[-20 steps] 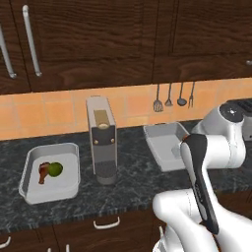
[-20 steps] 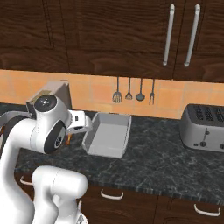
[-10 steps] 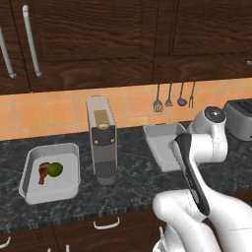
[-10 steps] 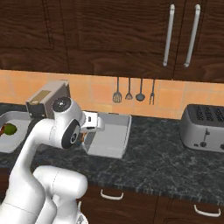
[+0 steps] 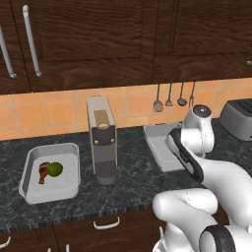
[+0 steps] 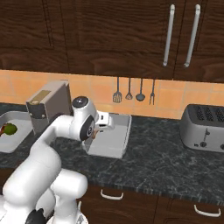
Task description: Place one lime and one chicken drumstick in each tupperware on the nearby counter, to pack two identical lunches.
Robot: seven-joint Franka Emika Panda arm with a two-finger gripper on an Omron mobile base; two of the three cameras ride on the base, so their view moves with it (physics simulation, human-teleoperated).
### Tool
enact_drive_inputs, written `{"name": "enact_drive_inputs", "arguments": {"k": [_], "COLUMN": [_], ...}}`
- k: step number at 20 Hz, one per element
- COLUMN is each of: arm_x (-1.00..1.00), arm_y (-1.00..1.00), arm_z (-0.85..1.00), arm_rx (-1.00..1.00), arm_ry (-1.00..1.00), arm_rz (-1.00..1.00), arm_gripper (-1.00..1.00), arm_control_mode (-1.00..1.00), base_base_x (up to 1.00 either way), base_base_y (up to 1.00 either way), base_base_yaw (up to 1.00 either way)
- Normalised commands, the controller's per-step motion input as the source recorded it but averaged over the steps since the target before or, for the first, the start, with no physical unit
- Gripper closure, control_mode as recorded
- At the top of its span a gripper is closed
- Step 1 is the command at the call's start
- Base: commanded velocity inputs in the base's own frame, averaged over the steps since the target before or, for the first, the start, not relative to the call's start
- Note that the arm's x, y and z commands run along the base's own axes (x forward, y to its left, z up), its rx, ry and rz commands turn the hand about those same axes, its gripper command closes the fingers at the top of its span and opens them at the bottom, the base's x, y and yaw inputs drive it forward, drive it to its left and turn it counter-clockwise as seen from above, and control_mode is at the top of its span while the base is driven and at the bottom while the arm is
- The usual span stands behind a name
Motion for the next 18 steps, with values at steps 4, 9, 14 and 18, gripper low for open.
{"name": "enact_drive_inputs", "arguments": {"k": [4,9,14,18], "arm_x": [0.56,0.66,0.56,0.41], "arm_y": [-0.1,0.0,0.0,-0.01], "arm_z": [-0.26,-0.39,-0.42,-0.38], "arm_rx": [0.04,0.03,0.0,0.0], "arm_ry": [0.09,0.0,0.01,0.06], "arm_rz": [0.0,0.0,0.0,0.0], "arm_gripper": [1.0,1.0,1.0,1.0], "arm_control_mode": [-1.0,-1.0,-1.0,-1.0], "base_base_x": [0.0,0.0,0.0,0.0], "base_base_y": [0.0,0.0,0.0,0.0], "base_base_yaw": [0.0,0.0,0.0,0.0]}}
